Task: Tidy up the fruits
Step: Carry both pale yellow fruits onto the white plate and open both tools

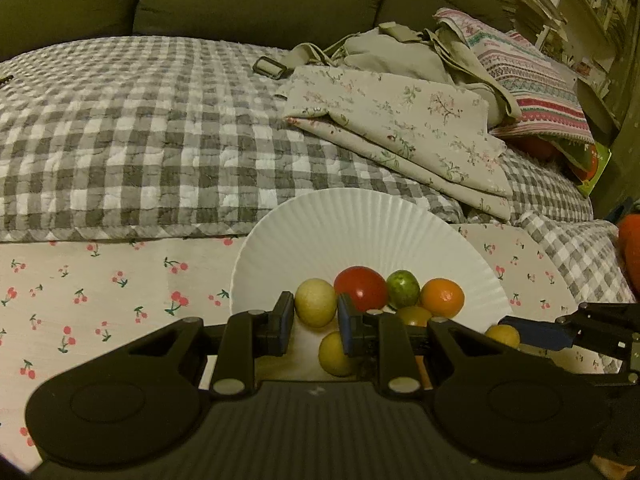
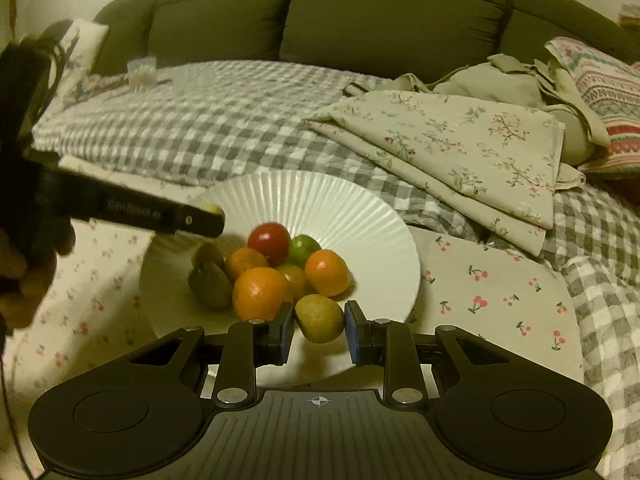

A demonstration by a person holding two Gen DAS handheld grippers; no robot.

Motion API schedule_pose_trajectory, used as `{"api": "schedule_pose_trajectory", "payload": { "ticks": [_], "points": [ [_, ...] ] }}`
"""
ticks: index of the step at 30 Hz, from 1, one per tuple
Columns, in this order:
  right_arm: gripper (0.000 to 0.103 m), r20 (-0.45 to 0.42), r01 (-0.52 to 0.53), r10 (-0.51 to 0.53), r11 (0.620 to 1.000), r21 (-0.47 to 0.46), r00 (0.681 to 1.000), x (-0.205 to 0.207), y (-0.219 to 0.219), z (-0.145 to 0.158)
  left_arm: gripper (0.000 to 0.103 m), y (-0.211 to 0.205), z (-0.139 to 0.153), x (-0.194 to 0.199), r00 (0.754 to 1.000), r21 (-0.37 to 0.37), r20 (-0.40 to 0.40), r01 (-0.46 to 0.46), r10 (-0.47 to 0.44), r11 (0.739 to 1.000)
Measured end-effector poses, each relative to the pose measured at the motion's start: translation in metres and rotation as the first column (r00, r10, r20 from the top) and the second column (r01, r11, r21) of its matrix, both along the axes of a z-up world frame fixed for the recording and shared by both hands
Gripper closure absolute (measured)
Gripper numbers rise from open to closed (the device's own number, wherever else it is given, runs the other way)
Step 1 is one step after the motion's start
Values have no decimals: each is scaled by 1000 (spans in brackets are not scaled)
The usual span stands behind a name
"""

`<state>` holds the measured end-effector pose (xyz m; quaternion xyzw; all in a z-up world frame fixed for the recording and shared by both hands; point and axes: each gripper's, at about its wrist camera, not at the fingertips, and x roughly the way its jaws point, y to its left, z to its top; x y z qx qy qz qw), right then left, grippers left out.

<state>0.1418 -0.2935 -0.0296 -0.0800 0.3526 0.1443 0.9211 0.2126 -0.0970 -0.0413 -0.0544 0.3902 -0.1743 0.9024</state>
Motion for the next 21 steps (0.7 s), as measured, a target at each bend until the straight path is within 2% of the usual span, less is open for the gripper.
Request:
{"api": "schedule_pose_trajectory", "payload": {
  "ticks": [18,21],
  "points": [
    [75,12,-27,28,999,-24,1000,0,10,-7,81,3,-2,2,1000,-38,-24,-3,2,999],
    [75,16,-17,17,1000,-15,1000,0,8,-6,72,8,2,-1,1000,-52,-15,-9,8,999]
  ]
}}
